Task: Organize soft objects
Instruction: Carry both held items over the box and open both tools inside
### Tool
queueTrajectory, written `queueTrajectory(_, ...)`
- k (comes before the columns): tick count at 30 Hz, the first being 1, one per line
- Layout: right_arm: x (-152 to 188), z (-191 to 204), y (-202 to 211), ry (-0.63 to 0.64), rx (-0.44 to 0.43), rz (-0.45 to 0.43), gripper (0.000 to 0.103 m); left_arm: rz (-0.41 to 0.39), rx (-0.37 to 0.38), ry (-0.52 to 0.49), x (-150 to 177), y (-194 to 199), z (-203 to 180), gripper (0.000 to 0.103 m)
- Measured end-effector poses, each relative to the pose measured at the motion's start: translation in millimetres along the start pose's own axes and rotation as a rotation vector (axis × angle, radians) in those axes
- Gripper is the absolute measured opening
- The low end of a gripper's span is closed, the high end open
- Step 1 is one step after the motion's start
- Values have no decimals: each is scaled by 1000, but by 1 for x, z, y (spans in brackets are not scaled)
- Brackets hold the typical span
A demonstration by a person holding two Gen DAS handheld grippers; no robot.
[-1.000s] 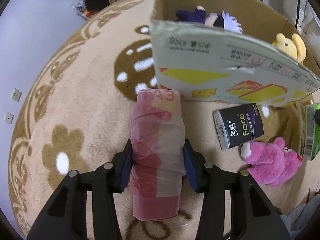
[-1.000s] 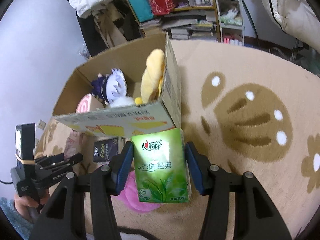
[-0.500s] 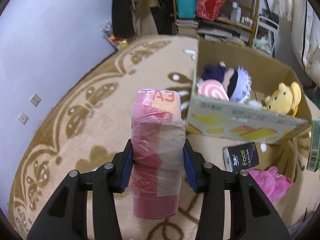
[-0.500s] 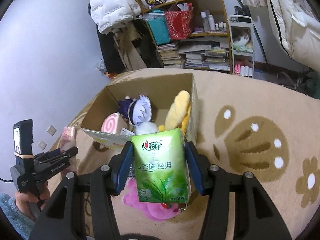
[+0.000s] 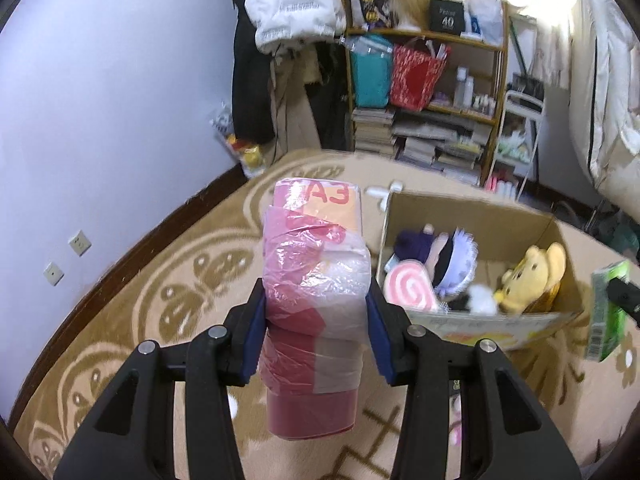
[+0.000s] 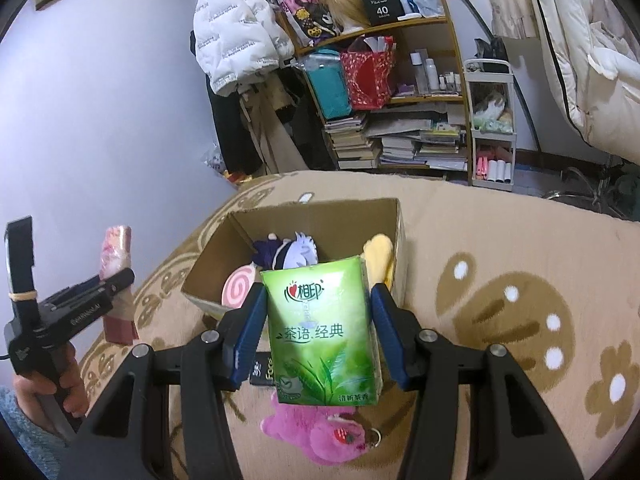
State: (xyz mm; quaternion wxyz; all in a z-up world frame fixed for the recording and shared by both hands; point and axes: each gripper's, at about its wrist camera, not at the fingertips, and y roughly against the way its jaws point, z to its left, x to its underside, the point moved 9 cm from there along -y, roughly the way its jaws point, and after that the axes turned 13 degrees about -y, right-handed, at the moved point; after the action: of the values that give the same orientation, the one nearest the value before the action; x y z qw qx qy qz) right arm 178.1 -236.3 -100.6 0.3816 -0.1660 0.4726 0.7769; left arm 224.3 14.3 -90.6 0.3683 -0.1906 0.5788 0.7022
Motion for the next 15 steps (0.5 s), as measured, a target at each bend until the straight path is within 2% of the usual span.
queueTrajectory(6,-13,7,-6,11,-18,-23,56,-95,24,-9,-31,7,-3,44)
queueTrajectory(15,-32,18,-21,25,-44,-54,56,-151,53,-65,-60,-7,-27,44)
